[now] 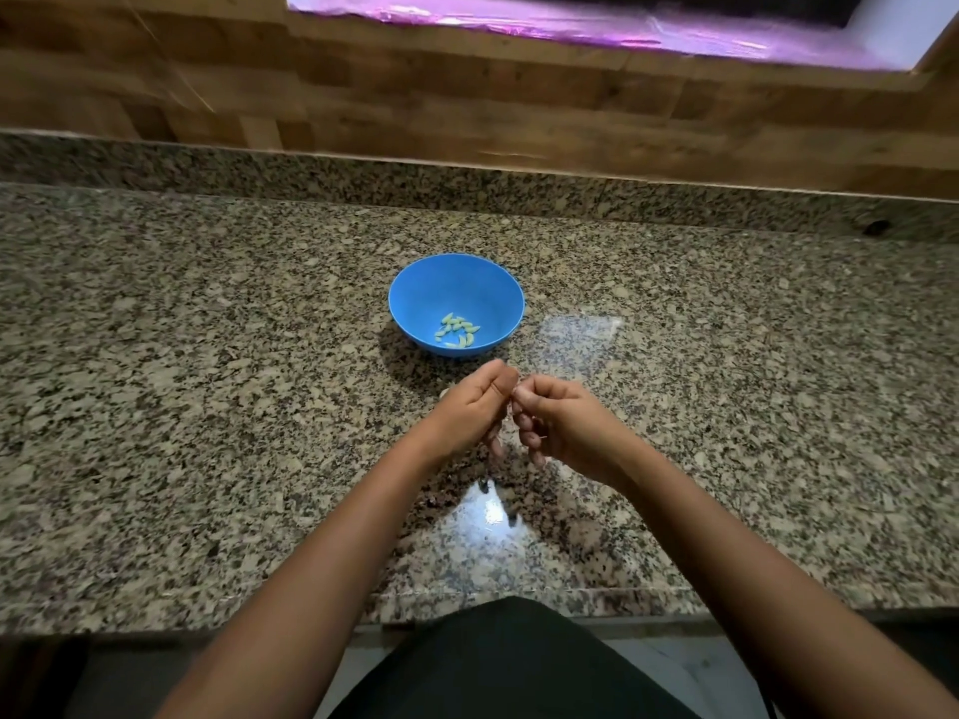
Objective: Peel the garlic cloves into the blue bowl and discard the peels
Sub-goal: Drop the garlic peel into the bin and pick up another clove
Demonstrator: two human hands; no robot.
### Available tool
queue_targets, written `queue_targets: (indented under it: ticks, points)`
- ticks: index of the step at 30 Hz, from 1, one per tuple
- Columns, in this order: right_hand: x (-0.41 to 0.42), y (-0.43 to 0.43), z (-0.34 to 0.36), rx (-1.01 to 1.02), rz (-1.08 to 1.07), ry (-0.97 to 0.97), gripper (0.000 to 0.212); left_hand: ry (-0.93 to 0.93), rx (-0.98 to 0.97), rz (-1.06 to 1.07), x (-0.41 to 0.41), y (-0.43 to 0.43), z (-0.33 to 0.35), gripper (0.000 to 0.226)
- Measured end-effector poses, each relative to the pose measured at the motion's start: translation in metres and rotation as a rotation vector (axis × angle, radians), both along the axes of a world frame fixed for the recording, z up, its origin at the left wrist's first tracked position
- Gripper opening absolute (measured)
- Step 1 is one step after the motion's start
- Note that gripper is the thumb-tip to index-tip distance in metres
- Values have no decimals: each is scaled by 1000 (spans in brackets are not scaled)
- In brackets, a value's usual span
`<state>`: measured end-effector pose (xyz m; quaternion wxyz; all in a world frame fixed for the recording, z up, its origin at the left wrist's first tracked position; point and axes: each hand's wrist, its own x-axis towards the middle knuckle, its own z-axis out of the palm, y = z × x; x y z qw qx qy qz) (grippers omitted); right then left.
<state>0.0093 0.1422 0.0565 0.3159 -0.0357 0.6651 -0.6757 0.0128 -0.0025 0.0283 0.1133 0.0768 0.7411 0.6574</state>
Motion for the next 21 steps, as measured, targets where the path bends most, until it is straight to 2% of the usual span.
queue_targets:
  ticks: [2, 4, 5, 8, 9, 10, 11, 14, 16, 17, 18, 21]
  points:
    - [1, -3, 0, -53, -61, -38, 24, -5, 36, 24, 2, 1, 1, 25]
    - [3, -8, -2, 14, -101, 24, 23, -81, 128, 70, 5, 3, -1, 26]
    - [5, -9, -4, 121, -99, 124, 22, -145, 200, 85, 7, 4, -3, 26]
    - [8, -9, -13, 630, -36, 636, 16, -324, 387, 97, 9, 7, -6, 27]
    - [10, -11, -16, 693, -33, 711, 15, -327, 383, 105, 9, 8, -6, 27]
    - [11, -12, -16, 666, -52, 675, 15, -295, 351, 112, 9, 9, -7, 26]
    - [11, -13, -14, 529, -110, 518, 19, -241, 306, 115, 9, 9, -7, 26]
    - [6, -14, 0, 0, -162, -143, 27, -119, 208, 109, 12, 7, -9, 24]
    - [3, -14, 3, -59, -163, -251, 28, -89, 169, 131, 12, 7, -9, 24]
    - [4, -15, 1, -13, -167, -177, 27, -93, 161, 141, 11, 8, -9, 24]
    - [7, -17, -2, 108, -169, -16, 25, -111, 161, 153, 10, 8, -8, 25]
    - [10, -10, -21, 692, -51, 764, 15, -284, 238, 170, 8, 11, -8, 26]
